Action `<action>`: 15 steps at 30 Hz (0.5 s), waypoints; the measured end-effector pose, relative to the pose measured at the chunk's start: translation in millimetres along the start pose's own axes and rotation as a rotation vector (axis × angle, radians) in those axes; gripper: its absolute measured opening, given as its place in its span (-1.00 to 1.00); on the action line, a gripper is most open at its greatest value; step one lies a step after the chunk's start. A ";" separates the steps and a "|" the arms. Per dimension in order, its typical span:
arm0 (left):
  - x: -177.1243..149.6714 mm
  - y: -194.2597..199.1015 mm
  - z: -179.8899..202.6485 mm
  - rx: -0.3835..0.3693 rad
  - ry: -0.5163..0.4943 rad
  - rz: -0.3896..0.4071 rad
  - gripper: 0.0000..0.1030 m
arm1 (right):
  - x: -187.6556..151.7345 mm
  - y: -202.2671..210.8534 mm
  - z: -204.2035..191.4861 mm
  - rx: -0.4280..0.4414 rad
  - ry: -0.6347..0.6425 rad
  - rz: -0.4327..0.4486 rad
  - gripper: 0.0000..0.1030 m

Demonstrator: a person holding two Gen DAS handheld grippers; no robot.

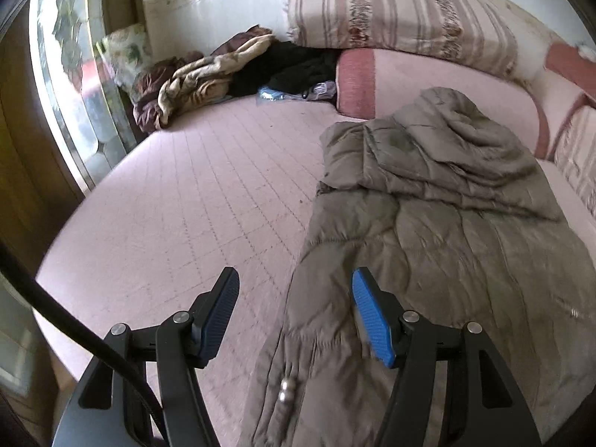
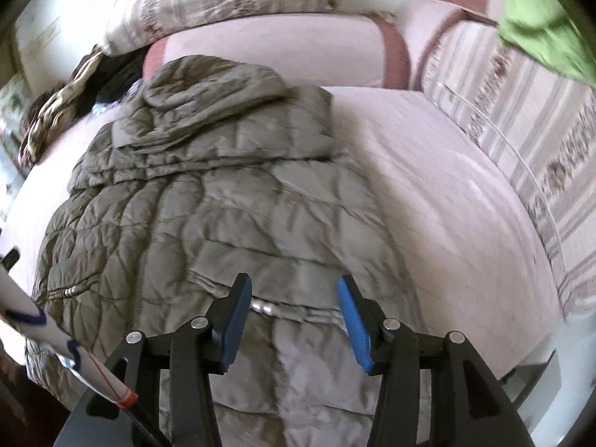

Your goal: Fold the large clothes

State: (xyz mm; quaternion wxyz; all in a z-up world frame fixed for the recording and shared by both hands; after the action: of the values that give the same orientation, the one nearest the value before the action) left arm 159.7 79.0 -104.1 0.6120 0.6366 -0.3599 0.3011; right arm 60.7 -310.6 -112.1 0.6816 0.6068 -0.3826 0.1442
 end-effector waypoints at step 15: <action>-8.1 48.1 5.8 -0.001 0.023 -0.005 0.21 | -25.2 13.9 84.2 -0.051 -0.167 0.017 0.11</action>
State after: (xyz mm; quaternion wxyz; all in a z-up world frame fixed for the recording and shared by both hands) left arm 115.1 74.3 -84.1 0.6172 0.6337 -0.3512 0.3068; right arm 5.6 -379.7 -122.1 0.6612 0.5961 -0.4467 0.0893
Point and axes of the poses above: each gripper's, at about its wrist camera, not at the fingertips, and y roughly against the way its jaws point, z to its right, x to its top, the point moved 8 cm from there along -y, roughly the way its jaws point, and after that the axes turned 9 degrees about z, right-handed, at the moved point
